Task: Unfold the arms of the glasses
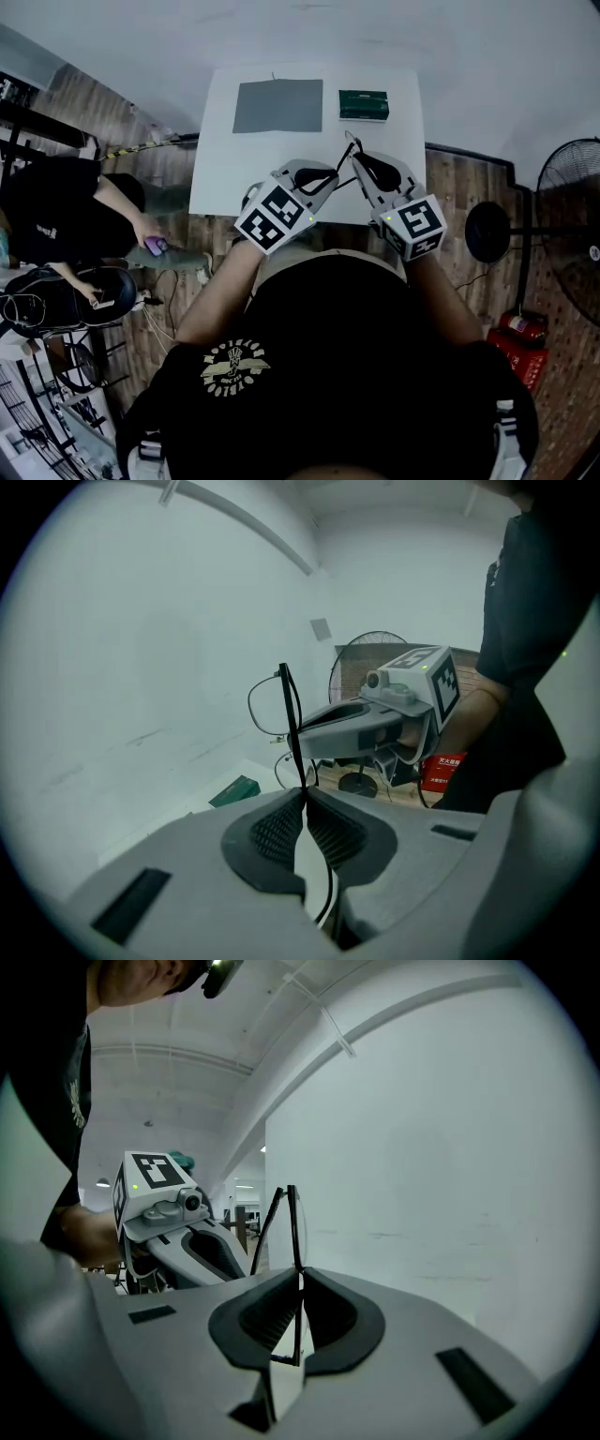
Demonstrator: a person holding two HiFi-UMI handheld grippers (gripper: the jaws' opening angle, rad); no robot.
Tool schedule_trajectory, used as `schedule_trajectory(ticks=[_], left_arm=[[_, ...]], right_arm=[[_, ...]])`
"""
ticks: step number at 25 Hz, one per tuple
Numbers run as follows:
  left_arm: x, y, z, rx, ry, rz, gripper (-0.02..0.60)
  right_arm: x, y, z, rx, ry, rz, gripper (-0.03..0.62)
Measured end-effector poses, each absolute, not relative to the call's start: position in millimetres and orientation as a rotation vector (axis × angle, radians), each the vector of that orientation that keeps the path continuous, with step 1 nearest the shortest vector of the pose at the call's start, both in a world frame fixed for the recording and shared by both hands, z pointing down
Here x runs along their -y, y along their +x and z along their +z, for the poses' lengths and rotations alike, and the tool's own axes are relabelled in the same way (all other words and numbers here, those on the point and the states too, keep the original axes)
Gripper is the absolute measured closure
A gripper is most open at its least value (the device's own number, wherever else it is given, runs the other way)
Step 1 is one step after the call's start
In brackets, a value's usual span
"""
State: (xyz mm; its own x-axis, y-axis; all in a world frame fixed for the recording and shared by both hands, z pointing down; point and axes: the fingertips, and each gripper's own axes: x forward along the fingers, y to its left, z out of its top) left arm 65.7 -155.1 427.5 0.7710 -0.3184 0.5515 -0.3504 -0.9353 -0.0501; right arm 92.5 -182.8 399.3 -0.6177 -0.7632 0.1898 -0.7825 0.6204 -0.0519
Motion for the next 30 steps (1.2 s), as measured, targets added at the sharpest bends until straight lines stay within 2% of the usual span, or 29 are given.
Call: schedule_trajectory(ticks=[30], left_arm=[[163, 28, 402, 0.646, 2.920, 1.026, 0.560]], right_arm=[[187, 132, 426, 2.452, 1.286, 0.004, 0.576]])
